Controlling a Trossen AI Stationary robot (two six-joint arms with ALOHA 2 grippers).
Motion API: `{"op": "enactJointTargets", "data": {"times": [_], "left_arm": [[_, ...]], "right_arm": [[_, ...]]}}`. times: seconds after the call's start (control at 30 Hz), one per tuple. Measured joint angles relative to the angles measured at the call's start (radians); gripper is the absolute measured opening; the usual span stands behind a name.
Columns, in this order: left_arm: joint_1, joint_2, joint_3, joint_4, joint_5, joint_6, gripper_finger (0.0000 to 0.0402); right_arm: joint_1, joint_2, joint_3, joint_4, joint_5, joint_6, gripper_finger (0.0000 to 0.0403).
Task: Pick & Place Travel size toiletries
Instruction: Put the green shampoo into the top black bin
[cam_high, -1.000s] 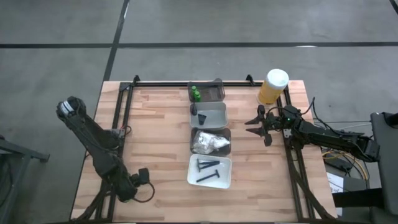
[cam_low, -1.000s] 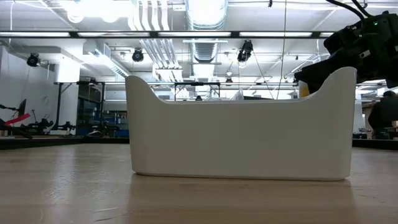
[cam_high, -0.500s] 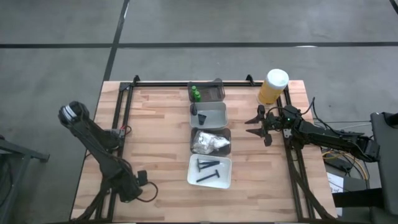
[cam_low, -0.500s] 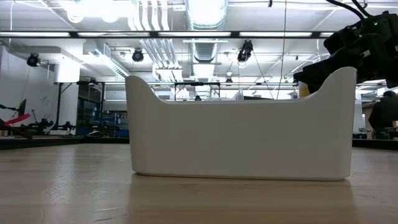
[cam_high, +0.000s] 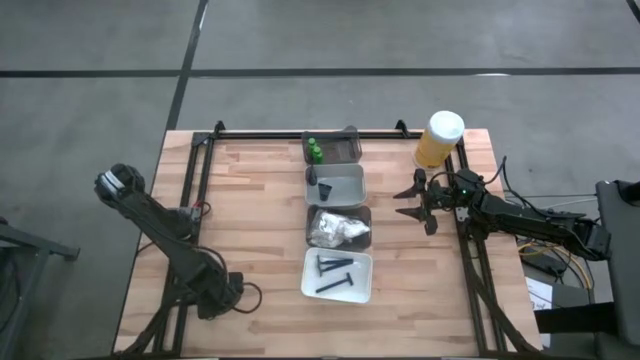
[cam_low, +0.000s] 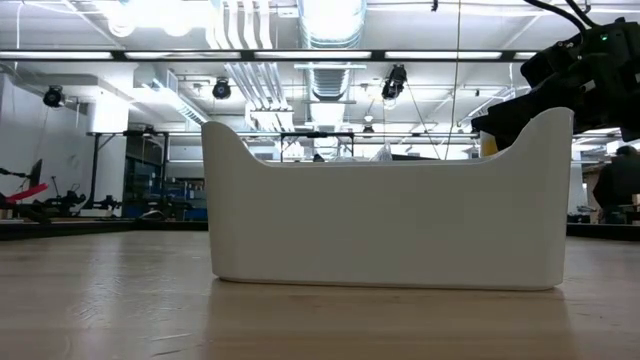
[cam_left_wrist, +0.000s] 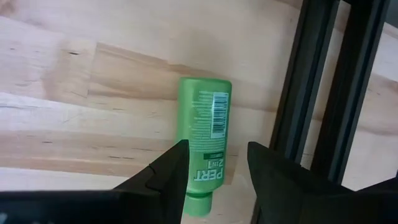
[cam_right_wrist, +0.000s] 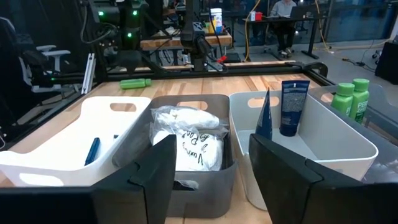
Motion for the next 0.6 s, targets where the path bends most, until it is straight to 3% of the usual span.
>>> {"op": "enactJointTargets", "data": {"times": [0.2,0.47,0.6], "left_arm": [[0.038,0.032,-0.002,0.001,0.059,0.064,0.0168],[0.072,0.065,-0.002,0.014,0.064,0.128,0.0169],[0.078,0.083,-0.002,0.012,0.065,0.129,0.0194]], "right_arm": [[0.000,0.000,0.000,0.000,0.000,0.000,0.0185],[0.000,0.000,0.000,0.000,0.000,0.000,0.0161],[0.000,0.000,0.000,0.000,0.000,0.000,0.0150]]}}
